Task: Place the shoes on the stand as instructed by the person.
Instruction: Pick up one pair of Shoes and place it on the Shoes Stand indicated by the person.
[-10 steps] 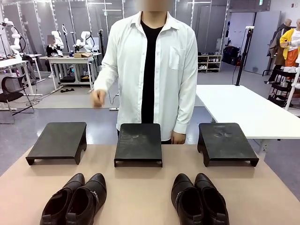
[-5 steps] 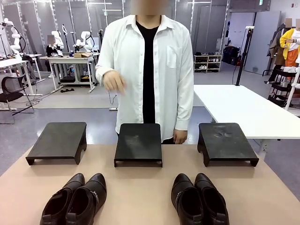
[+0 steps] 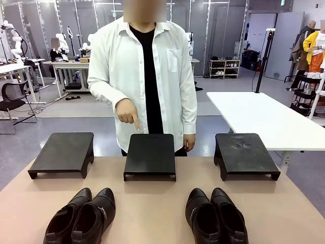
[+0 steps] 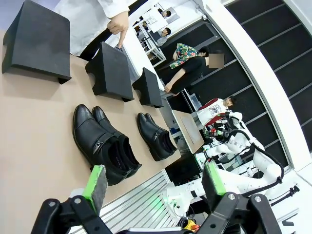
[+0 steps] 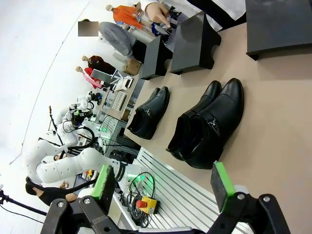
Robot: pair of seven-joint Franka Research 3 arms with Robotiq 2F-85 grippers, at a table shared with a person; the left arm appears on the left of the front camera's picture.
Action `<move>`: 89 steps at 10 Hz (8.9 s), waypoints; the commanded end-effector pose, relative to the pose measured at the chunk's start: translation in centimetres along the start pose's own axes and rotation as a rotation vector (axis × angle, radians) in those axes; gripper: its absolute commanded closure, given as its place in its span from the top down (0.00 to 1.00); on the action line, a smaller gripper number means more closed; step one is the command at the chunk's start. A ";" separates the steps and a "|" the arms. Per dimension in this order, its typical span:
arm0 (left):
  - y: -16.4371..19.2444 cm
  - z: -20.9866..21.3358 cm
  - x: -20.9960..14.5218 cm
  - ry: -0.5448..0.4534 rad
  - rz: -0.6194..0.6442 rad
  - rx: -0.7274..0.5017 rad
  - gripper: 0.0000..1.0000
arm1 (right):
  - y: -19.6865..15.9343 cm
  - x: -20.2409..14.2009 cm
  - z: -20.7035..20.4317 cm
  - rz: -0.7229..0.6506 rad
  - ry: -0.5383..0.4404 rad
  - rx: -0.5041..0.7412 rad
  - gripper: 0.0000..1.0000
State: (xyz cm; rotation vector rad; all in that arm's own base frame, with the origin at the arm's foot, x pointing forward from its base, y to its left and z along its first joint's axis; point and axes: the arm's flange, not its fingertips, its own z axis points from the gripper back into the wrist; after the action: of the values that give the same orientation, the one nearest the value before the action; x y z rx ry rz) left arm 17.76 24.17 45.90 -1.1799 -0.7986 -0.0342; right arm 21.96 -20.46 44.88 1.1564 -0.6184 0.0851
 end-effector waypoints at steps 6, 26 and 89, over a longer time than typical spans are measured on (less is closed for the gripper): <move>0.1 0.1 0.1 -0.012 -0.019 -0.019 1.00 | -0.1 0.2 0.1 0.020 -0.011 0.015 1.00; -10.9 -35.3 -8.0 0.653 -0.205 0.874 1.00 | -0.1 0.2 0.1 0.020 -0.011 0.015 1.00; -18.5 -72.1 4.5 0.578 -0.285 1.096 0.08 | -0.1 0.2 0.1 0.020 -0.011 0.015 1.00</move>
State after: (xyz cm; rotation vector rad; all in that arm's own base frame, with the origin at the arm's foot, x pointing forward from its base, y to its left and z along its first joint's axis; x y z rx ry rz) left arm 50.42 -40.41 51.81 0.0000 -0.2965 -0.1645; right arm 22.07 -20.62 45.00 1.1596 -0.6195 0.0859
